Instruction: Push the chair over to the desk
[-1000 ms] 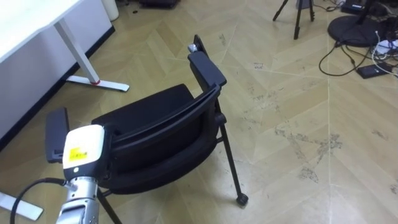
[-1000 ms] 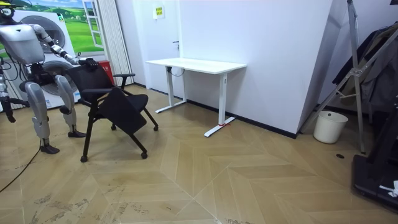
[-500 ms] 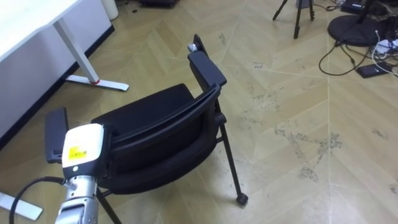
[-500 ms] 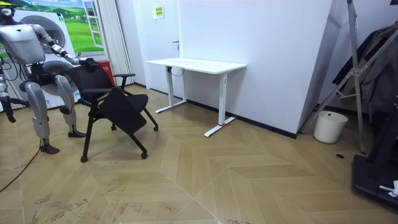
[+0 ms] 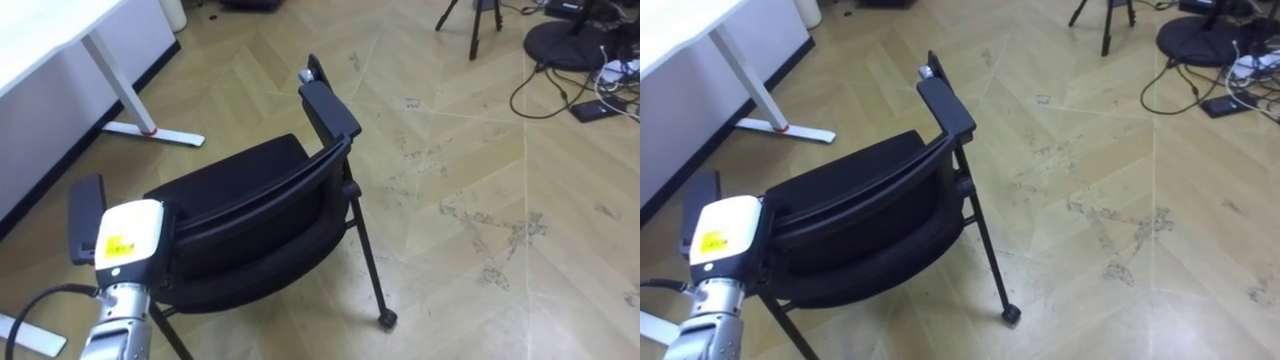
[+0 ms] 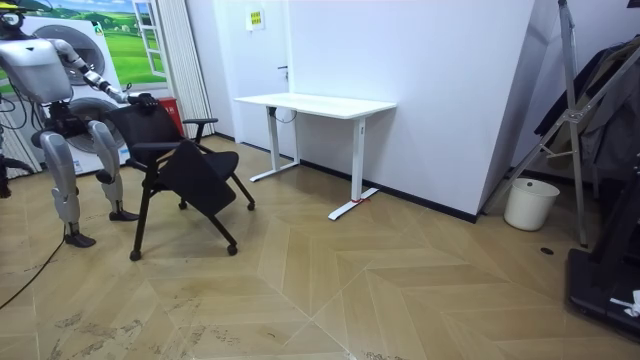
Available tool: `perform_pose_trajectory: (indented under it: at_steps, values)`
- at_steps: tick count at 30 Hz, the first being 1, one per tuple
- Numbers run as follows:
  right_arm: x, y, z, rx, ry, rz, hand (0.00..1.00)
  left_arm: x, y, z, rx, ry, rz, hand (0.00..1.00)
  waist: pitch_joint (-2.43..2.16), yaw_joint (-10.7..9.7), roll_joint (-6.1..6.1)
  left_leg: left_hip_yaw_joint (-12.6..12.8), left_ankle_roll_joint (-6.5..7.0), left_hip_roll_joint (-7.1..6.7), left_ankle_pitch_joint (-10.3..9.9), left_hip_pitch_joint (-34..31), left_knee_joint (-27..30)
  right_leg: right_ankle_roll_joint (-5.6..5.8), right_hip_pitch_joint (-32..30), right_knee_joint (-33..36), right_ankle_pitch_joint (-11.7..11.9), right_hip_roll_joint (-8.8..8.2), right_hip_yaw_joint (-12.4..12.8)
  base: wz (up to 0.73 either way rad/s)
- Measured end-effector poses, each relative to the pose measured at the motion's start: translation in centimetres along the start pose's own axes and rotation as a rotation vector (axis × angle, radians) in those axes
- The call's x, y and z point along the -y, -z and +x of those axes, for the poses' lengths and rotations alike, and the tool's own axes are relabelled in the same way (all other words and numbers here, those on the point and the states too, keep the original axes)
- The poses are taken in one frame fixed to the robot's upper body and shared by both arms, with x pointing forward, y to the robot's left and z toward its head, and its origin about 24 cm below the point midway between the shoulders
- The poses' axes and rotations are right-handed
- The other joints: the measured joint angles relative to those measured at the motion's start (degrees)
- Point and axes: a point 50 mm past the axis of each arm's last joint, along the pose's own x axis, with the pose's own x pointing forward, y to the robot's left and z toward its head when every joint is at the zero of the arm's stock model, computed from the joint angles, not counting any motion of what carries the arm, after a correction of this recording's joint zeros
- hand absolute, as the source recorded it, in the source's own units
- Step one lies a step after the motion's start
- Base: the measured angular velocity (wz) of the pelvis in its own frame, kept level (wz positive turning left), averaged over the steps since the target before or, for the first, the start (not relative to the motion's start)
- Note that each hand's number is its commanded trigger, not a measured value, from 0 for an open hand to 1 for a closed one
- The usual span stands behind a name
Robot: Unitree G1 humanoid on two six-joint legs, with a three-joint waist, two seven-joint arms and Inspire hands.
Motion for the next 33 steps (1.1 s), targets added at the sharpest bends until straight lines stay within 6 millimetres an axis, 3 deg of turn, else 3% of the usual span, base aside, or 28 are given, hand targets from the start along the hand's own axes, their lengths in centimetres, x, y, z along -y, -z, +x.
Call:
perform_pose_trajectory:
  at_steps: [5,7,8,10,13,15,18,22,28,33]
  values:
    - [2.8,-4.3,-0.5,0.202,0.172,0.194,0.00,-1.0,1.5,0.0,-0.021,-0.035,0.013,1.00,0.06,-1.0,-0.80,1.1,0.01,0.13,0.0,-1.3,0.3,0.02,-2.6,1.6,0.0,0.10,1.7,-0.15]
    - [3.3,-8.4,-1.6,0.394,0.244,0.248,0.00,-1.7,2.3,0.1,-0.018,-0.053,0.035,1.00,-0.08,-1.8,-0.86,1.5,0.02,0.13,0.0,-2.4,0.5,0.18,-4.3,2.2,0.1,0.15,2.6,-0.19]
    - [3.5,-9.4,-2.0,0.441,0.264,0.260,0.00,-1.9,2.5,0.2,-0.014,-0.055,0.043,1.00,-0.09,-2.0,-1.11,1.5,0.04,0.13,0.0,-2.6,0.6,0.22,-4.5,2.2,0.1,0.16,2.7,-0.05]
    - [4.5,-13.3,-4.2,0.641,0.356,0.310,0.00,-2.4,3.2,0.1,-0.009,-0.062,0.051,1.00,-0.27,-2.7,-1.54,1.6,0.06,0.12,0.0,-2.8,0.9,0.25,-4.6,2.9,0.2,0.15,2.7,0.00]
    - [4.9,-17.1,-7.2,0.877,0.476,0.262,0.00,-2.6,3.7,0.0,-0.026,-0.087,0.055,1.00,-0.29,-3.5,-2.40,1.6,0.06,0.16,0.0,-3.0,1.5,0.23,-4.6,3.2,0.2,0.15,2.7,0.01]
    - [4.7,-18.9,-9.5,1.020,0.520,0.230,0.00,-2.7,3.8,0.1,-0.031,-0.088,0.053,1.00,-0.19,-3.5,-2.19,1.8,0.16,0.20,-0.1,-3.3,1.6,0.24,-5.0,3.0,0.2,0.15,2.9,-0.07]
    - [3.5,-21.4,-12.8,1.226,0.576,0.185,0.00,-2.6,3.7,0.1,-0.038,-0.078,0.049,1.00,-0.34,-3.4,-1.57,2.4,0.42,0.23,-0.2,-3.5,1.5,0.29,-5.7,3.1,0.2,0.15,3.4,-0.09]
    - [0.7,-24.3,-17.4,1.499,0.580,0.106,0.00,-2.4,3.5,0.2,-0.040,-0.052,0.042,1.00,-0.13,-2.0,-1.31,3.4,0.42,0.23,-0.2,-2.6,1.0,0.42,-5.6,3.2,0.3,0.30,4.6,-0.13]
    - [-4.2,-26.7,-23.4,1.839,0.524,0.024,0.00,-2.5,2.4,1.2,-0.020,-0.048,0.025,1.00,0.44,0.4,-1.53,3.8,0.42,0.23,-0.2,-1.9,0.5,0.42,-5.5,3.8,0.3,0.30,4.7,-0.03]
    - [-7.4,-27.2,-26.2,1.989,0.376,-0.041,0.00,-2.6,1.2,1.9,0.021,-0.052,0.027,1.00,0.70,3.1,-1.75,4.0,0.42,0.24,-0.2,-1.9,0.3,0.42,-5.5,3.8,0.3,0.30,4.7,0.00]
